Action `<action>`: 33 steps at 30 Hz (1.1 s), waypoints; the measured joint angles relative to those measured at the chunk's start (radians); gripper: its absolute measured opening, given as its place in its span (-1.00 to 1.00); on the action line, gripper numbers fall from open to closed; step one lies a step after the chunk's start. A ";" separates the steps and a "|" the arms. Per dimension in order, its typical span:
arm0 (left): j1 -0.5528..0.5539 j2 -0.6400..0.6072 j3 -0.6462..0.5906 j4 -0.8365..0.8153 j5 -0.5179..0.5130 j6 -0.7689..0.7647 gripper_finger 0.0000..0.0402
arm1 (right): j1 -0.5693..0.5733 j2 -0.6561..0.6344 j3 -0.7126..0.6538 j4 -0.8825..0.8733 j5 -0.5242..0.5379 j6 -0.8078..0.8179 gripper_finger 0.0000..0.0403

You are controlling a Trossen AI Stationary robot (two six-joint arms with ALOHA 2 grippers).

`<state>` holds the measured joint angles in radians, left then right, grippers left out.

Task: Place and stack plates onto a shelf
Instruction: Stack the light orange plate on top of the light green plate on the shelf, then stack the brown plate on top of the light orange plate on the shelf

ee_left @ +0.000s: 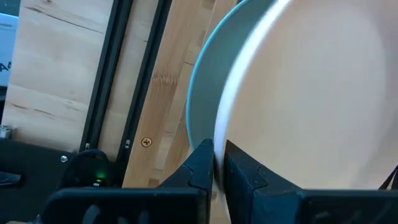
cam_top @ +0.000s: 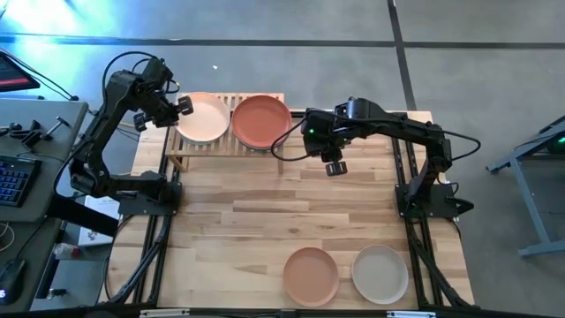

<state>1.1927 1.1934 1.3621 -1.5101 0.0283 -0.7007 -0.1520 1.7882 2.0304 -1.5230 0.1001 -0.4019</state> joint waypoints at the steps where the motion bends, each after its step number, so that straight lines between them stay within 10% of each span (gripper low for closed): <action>1: 0.000 0.000 0.000 0.000 0.009 0.008 -0.89 | 0.000 0.000 0.000 0.000 -0.005 0.000 -0.41; 33: -0.065 -0.104 0.000 -0.050 0.178 0.146 -0.57 | 0.000 0.000 0.000 -0.019 -0.009 0.122 -0.41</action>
<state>1.1282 1.0892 1.3621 -1.5600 0.2062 -0.5547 -0.1520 1.7885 2.0300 -1.5421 0.0910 -0.2801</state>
